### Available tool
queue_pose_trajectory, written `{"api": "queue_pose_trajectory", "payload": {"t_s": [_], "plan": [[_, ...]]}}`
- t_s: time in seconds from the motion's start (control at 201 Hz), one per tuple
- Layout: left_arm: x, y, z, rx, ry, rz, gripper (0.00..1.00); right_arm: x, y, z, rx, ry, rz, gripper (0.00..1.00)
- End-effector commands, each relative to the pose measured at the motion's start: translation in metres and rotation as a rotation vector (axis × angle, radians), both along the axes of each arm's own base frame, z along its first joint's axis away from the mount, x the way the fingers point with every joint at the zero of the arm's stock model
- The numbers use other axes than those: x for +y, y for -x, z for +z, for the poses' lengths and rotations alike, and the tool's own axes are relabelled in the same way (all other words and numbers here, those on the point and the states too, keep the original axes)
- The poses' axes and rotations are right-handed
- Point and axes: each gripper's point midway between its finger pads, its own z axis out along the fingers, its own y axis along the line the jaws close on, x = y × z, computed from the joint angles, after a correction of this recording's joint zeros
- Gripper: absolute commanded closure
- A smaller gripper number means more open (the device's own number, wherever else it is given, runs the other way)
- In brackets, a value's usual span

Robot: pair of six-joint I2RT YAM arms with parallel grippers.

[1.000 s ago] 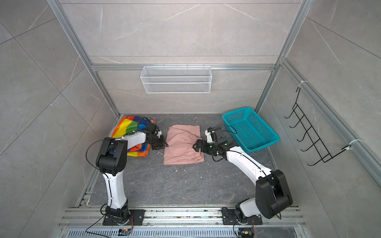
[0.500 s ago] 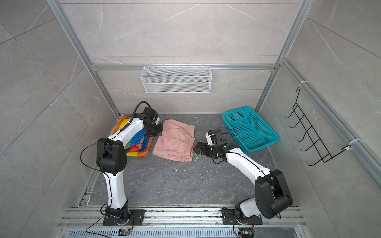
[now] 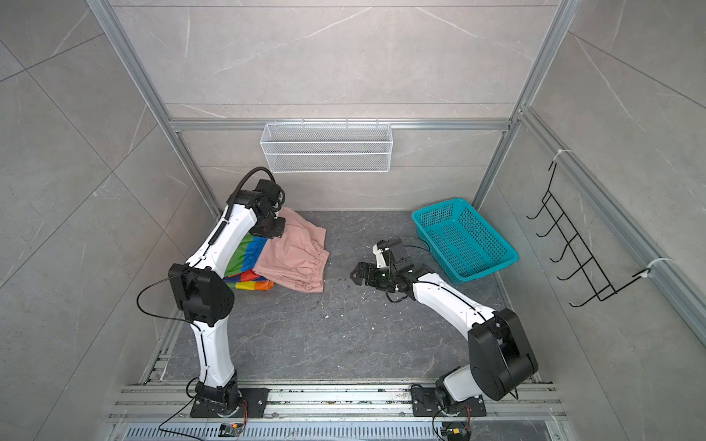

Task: Fold and stack the shorts
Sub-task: 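Lift the pink shorts with the left gripper toward the rainbow stack while right gripper releases, then lower the pink shorts onto the rainbow stack with the left gripper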

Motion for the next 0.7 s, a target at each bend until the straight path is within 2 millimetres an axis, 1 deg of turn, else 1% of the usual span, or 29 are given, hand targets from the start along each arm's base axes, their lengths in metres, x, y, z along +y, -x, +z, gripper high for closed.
{"api": "queue_pose_trajectory", "payload": {"t_s": [0.0, 0.12, 0.254, 0.324, 0.403, 0.528, 0.692], "plan": [[0.015, 0.009, 0.054, -0.116, -0.185, -0.044, 1.00, 0.013, -0.006, 0.011, -0.020, -0.034, 0.010, 0.01], [0.017, 0.008, 0.070, -0.160, -0.280, -0.050, 1.00, 0.019, -0.004, 0.011, -0.019, -0.041, 0.017, 0.01], [0.017, 0.009, 0.090, -0.200, -0.305, -0.046, 1.00, 0.021, -0.002, 0.010, -0.018, -0.040, 0.022, 0.01], [0.015, 0.010, 0.101, -0.232, -0.353, -0.048, 1.00, 0.021, -0.001, 0.008, -0.017, -0.041, 0.019, 0.01], [0.011, 0.009, 0.107, -0.250, -0.389, -0.071, 1.00, 0.020, 0.000, 0.008, -0.016, -0.048, 0.013, 0.01], [0.010, 0.010, 0.116, -0.263, -0.454, -0.087, 1.00, 0.020, 0.002, 0.008, -0.016, -0.051, 0.013, 0.01], [0.018, 0.012, 0.131, -0.292, -0.503, -0.076, 1.00, 0.019, 0.003, 0.009, -0.017, -0.046, 0.013, 0.01]]}}
